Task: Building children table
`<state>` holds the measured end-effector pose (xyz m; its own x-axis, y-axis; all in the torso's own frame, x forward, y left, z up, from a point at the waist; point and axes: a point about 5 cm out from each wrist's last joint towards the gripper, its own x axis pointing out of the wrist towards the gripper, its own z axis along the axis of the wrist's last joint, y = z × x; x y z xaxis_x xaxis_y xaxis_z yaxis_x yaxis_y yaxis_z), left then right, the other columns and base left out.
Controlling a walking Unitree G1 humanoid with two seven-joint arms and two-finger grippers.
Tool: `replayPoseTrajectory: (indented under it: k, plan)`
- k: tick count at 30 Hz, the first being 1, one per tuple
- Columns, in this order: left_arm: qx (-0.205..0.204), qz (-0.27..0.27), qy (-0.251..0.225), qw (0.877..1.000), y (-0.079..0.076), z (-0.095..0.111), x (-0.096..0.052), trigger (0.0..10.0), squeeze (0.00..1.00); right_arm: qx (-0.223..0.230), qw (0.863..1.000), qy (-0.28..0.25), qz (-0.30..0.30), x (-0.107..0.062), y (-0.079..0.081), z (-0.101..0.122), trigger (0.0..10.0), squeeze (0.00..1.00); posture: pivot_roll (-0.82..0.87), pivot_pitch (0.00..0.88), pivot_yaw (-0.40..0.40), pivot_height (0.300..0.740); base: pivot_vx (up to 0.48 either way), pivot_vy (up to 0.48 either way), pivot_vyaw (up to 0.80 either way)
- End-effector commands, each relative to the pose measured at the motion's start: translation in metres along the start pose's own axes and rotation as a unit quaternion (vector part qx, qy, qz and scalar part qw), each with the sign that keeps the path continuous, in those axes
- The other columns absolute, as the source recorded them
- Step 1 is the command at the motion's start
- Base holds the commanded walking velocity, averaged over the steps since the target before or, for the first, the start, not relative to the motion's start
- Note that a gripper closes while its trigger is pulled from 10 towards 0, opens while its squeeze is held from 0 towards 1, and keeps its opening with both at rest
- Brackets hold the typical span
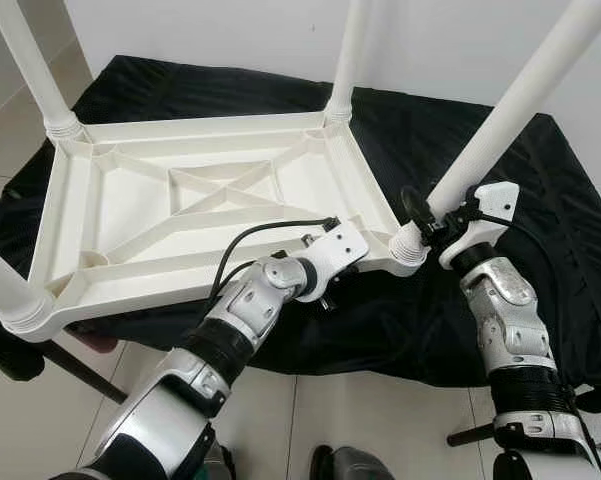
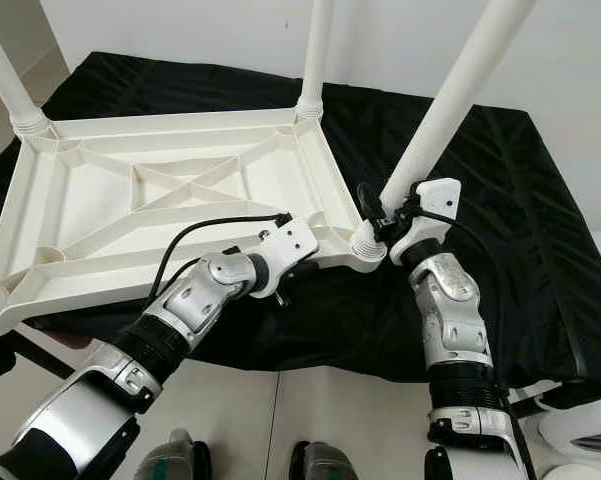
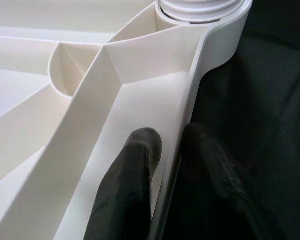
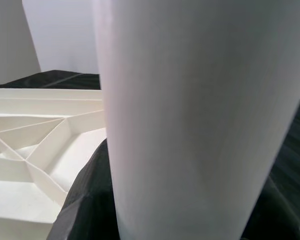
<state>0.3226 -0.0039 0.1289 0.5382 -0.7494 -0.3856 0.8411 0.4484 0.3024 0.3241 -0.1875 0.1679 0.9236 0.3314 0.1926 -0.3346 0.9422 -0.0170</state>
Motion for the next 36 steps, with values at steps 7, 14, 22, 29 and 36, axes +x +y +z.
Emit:
replayPoseTrajectory:
  k: [7, 14, 22, 29, 36]
  plan:
    - [0.019, 0.015, -0.017, 1.0, 0.005, 0.012, -0.002, 10.0, 0.0, 0.032, 0.997, 0.062, -0.014, 0.0, 0.014, -0.027, 10.0, 0.0, 0.0, 0.061, -0.03, 0.74, 0.0, 0.0, 0.0]
    - [0.018, 0.018, -0.016, 1.0, 0.006, 0.012, -0.004, 10.0, 0.0, 0.036, 0.998, 0.052, -0.027, 0.003, 0.024, -0.026, 10.0, 0.0, 0.01, 0.062, -0.032, 0.74, 0.0, 0.0, 0.0]
    - [0.017, 0.019, -0.016, 1.0, 0.006, 0.012, -0.004, 10.0, 0.0, 0.029, 0.998, 0.04, -0.041, 0.003, 0.03, -0.023, 10.0, 0.0, 0.01, 0.066, -0.032, 0.74, 0.0, 0.0, 0.0]
    - [0.018, 0.018, -0.016, 1.0, 0.005, 0.012, -0.004, 10.0, 0.0, 0.035, 0.997, 0.032, -0.063, 0.003, 0.034, -0.022, 10.0, 0.0, 0.01, 0.067, -0.032, 0.74, 0.0, 0.0, 0.0]
    - [0.019, 0.017, -0.017, 1.0, 0.004, 0.013, -0.004, 10.0, 0.0, 0.042, 0.994, 0.026, -0.095, 0.007, 0.035, -0.018, 10.0, 0.0, 0.01, 0.066, -0.033, 0.74, 0.0, 0.0, 0.0]
